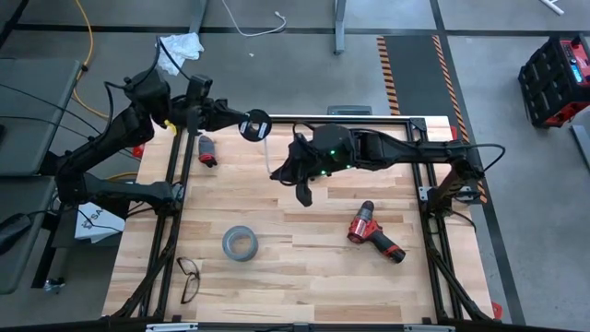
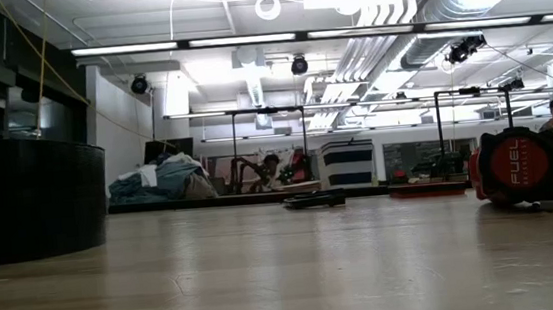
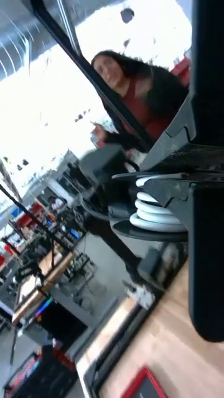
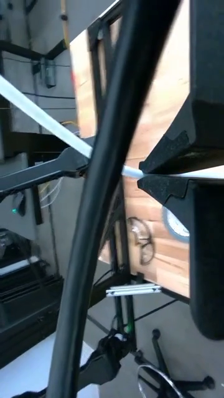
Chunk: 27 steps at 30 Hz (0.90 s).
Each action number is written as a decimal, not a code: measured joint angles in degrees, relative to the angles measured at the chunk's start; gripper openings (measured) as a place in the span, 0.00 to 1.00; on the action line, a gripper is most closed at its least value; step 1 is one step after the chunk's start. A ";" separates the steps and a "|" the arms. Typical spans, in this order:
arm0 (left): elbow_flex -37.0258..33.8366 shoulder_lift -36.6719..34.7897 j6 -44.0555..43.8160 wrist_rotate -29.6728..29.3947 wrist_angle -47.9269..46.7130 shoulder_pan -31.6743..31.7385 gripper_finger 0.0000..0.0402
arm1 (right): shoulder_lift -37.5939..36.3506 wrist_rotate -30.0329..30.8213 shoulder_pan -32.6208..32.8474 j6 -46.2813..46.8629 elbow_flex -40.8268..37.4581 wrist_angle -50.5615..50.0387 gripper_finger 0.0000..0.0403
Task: Coil cords
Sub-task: Coil the white wire onto the black spool
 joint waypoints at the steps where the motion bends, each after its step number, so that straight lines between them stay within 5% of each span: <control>1: 0.00 0.12 -0.93 0.18 1.10 -0.05 0.01 | 0.47 0.02 0.12 0.02 0.04 1.25 0.00; 27: 0.11 2.00 -22.71 -10.36 17.79 -5.71 0.01 | 2.80 -5.51 -0.50 -1.72 -0.15 28.84 0.00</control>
